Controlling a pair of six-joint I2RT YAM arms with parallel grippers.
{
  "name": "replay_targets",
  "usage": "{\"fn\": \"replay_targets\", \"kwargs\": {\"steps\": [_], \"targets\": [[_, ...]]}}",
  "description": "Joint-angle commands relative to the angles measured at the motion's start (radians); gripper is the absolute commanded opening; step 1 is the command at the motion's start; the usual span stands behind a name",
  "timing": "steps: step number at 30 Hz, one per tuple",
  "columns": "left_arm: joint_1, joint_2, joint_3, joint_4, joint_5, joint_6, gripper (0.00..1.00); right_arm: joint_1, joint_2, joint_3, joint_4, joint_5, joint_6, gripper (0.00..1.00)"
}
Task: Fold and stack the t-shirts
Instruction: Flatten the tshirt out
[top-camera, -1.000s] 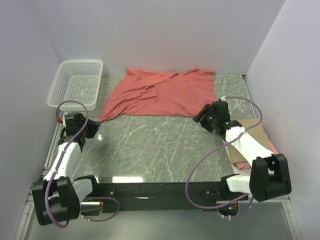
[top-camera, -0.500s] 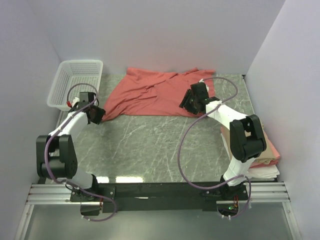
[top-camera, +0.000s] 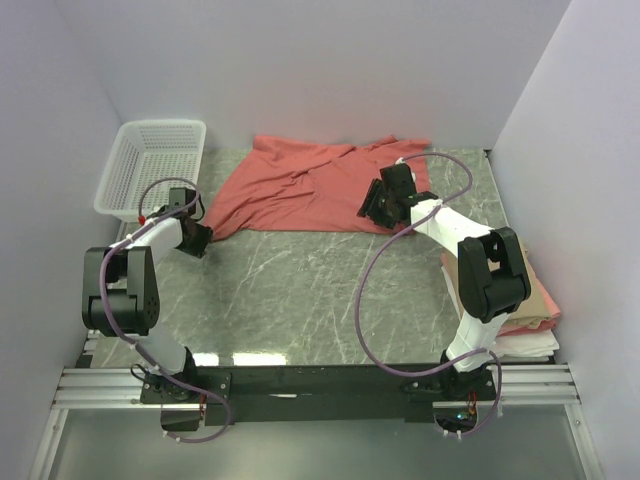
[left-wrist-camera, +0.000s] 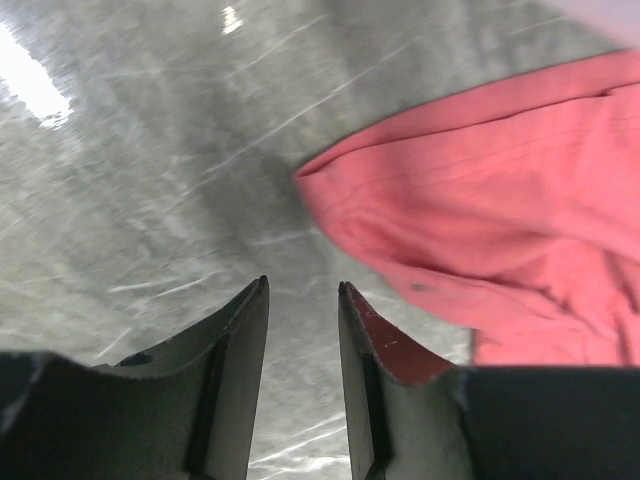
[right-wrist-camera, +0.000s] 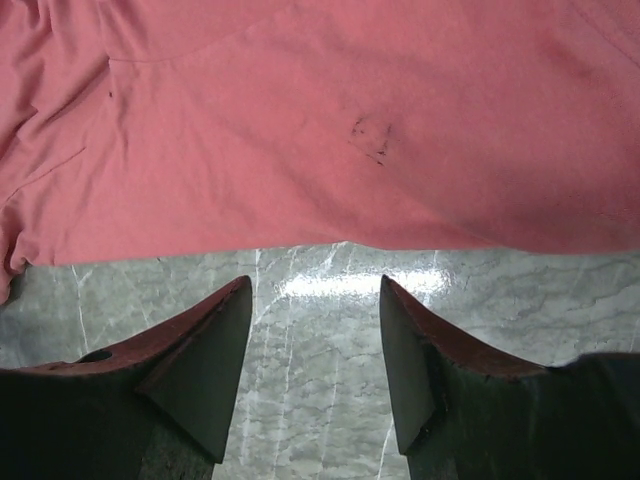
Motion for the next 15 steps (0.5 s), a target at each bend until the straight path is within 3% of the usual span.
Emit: {"fn": "replay_targets", "kwargs": {"steps": [1,15], "targets": [[0.005,0.002,0.044,0.036,-0.011,-0.007,0.4,0.003,-0.021,0.032,0.006,0.002,-0.021,0.61],[0.057,0.036,0.039,0.085,0.018,-0.023,0.47,0.003,-0.049,-0.012,0.016,-0.015,-0.024,0.61]]}}
